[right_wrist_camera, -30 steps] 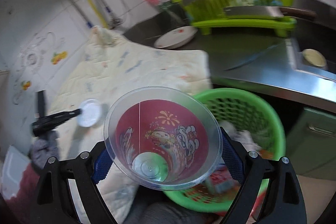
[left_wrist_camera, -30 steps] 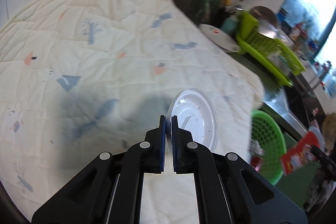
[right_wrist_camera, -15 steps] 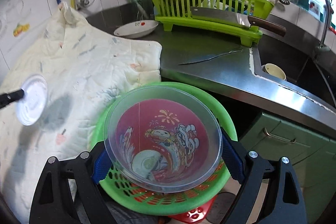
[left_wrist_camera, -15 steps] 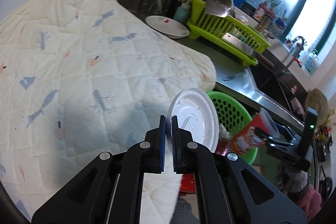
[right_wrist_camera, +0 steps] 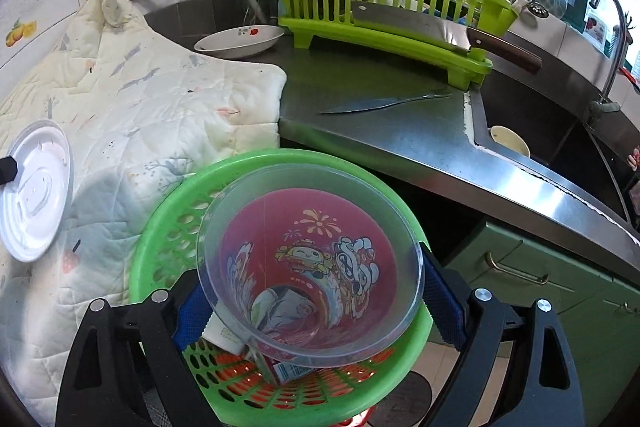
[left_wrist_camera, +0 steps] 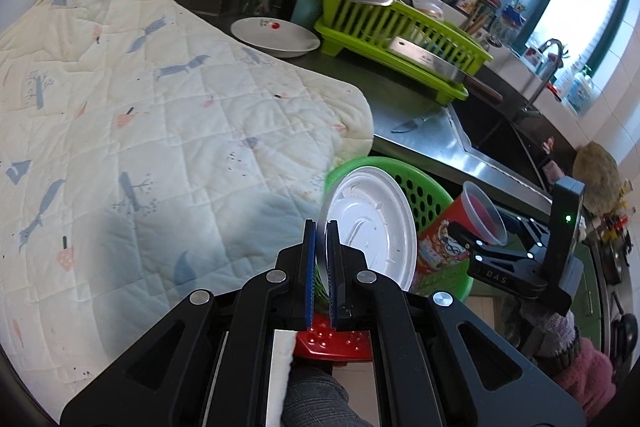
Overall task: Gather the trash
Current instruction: 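Release the red cup into the green basket with the right gripper, then lower the white lid into the green basket and open the left gripper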
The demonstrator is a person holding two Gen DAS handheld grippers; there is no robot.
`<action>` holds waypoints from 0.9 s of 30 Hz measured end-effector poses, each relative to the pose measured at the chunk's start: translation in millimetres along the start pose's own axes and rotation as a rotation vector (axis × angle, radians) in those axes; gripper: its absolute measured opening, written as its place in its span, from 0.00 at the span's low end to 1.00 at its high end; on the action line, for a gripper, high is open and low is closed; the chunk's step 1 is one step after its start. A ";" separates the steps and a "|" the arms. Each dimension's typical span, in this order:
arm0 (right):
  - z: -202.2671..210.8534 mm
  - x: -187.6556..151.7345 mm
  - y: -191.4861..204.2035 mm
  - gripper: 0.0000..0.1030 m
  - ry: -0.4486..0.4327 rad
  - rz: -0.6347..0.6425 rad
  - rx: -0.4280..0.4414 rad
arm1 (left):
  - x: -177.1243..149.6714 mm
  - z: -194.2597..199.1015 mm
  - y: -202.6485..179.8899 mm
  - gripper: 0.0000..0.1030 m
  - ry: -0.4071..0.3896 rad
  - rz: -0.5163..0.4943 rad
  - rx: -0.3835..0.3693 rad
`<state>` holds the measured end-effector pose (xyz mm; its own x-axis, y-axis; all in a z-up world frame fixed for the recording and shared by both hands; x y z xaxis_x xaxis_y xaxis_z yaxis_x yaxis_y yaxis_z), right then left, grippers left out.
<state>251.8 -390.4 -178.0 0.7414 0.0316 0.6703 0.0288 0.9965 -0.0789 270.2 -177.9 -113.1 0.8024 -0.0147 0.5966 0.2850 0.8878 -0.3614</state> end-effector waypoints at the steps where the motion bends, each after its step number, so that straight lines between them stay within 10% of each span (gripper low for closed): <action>1: 0.0 -0.3 -0.8 0.84 -0.001 -0.002 0.003 | -0.6 -0.7 -1.9 0.04 0.002 -0.004 -0.001; 27: 57.5 -9.8 -24.7 0.89 -0.085 -0.026 -0.010 | -30.9 -52.1 -58.3 0.04 0.084 -0.134 0.035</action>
<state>205.2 -410.9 -140.2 0.6810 0.0126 0.7322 0.0546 0.9962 -0.0680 256.1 -253.1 -147.8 0.7996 -0.1713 0.5756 0.3755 0.8906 -0.2565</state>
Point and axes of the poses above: each gripper's, at about its wrist camera, not at the fingertips, and z roughly against the way its jaws point, y to its left, x to its top, the point moved 10 cm from there along -z, roughly the way its jaws point, and after that the axes turned 5 degrees about z, right-handed, at the moved point
